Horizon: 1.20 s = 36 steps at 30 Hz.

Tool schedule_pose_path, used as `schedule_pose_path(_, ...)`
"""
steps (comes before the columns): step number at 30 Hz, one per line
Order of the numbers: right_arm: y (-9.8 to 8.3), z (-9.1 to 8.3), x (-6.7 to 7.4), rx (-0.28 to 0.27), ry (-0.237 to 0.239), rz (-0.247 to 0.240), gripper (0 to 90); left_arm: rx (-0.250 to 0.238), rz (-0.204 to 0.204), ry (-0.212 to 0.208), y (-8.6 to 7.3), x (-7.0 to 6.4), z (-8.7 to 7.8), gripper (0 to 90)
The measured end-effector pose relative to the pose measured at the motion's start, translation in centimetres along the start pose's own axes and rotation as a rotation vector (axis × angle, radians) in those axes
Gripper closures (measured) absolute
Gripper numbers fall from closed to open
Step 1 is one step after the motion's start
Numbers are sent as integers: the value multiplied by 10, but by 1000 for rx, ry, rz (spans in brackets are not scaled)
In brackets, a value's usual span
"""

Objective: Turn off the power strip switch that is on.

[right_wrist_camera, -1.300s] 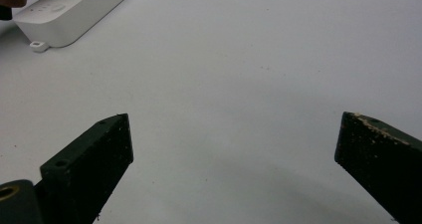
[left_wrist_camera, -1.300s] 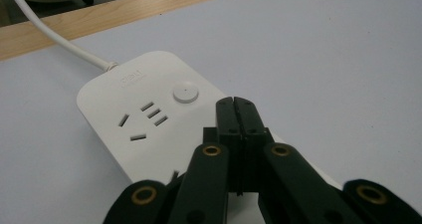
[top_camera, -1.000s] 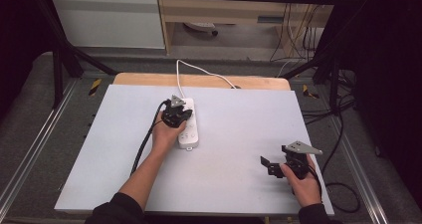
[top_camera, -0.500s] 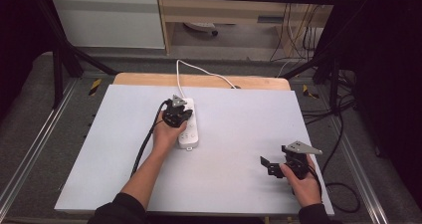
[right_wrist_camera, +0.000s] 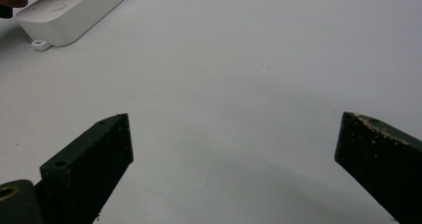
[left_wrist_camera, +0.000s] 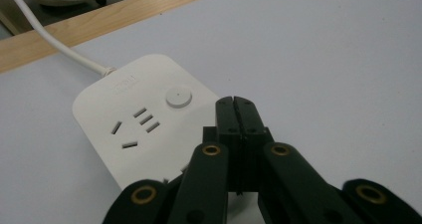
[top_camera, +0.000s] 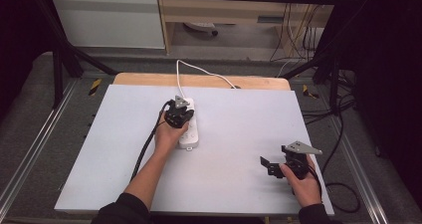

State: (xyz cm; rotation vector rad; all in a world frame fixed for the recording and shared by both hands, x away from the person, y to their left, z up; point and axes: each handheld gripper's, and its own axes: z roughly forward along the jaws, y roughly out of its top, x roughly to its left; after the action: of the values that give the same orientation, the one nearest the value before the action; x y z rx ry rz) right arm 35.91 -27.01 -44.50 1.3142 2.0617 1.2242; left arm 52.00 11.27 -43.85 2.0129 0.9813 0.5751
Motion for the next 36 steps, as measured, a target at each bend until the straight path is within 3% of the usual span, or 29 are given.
schedule_pose_path(2, 0, 0, 0, -1, -1, 3, 25, -1, 6, 5, 0, -1, 0, 900)
schedule_pose_path(4, 0, 0, 0, 0, 0, 2, 25, -3, -22, -8, 0, 1, 0, 900)
schedule_pose_path(8, 0, 0, 0, 0, 1, -1, 26, -4, -9, 2, -1, 0, 0, 900)
schedule_pose_path(14, 0, 0, 0, 0, -1, 1, 25, -20, -44, -18, -3, 3, 0, 900)
schedule_pose_path(22, 0, 0, 0, 2, -6, -5, 25, -26, -60, -20, -3, 4, 0, 900)
schedule_pose_path(36, 0, -1, -3, -4, -7, 3, 25, -20, -61, -36, -2, 6, -1, 900)
